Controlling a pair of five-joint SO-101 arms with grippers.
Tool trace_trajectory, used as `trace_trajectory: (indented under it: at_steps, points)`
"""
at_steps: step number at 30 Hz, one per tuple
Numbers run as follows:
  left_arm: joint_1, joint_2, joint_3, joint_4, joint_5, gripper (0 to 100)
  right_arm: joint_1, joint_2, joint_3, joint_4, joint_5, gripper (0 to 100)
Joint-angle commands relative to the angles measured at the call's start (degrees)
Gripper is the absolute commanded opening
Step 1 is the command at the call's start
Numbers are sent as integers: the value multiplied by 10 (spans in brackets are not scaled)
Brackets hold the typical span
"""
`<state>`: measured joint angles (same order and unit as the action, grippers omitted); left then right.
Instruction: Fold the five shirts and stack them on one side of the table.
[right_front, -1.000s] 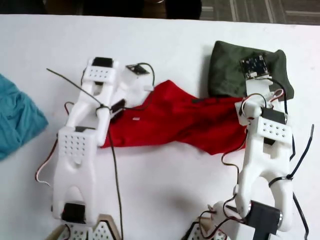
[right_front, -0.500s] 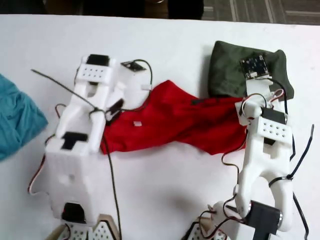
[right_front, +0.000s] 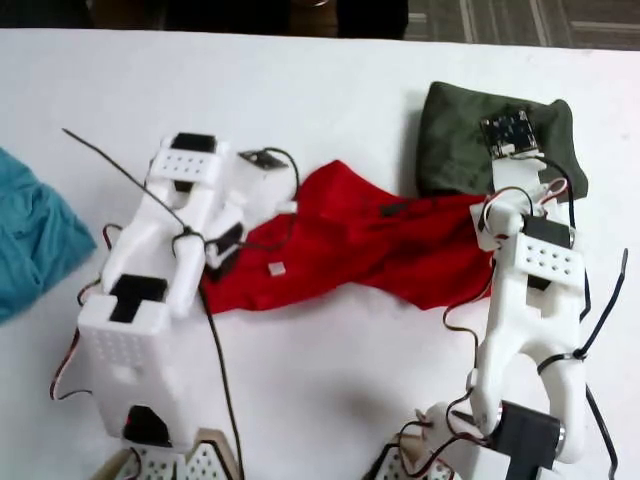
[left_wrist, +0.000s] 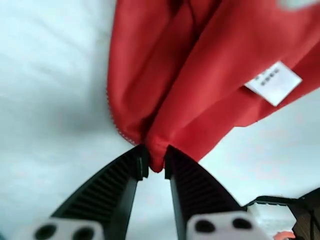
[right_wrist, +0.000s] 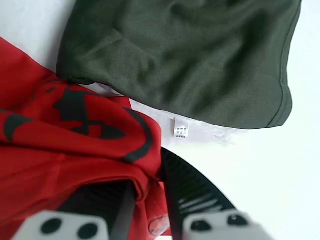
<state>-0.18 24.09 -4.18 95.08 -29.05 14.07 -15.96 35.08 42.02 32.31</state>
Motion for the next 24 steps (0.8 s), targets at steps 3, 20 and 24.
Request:
trace_trajectory:
  at_steps: [3,20,24]
  points:
    - [-2,-36,-71,27,1,131,-7,1,-25,-1,-4,18]
    - [-15,-30,35,-98,-27,191,-7,1,-25,1,-4,18]
    - [-22,-30,43,-125,-28,191,-7,1,-25,2,-4,18]
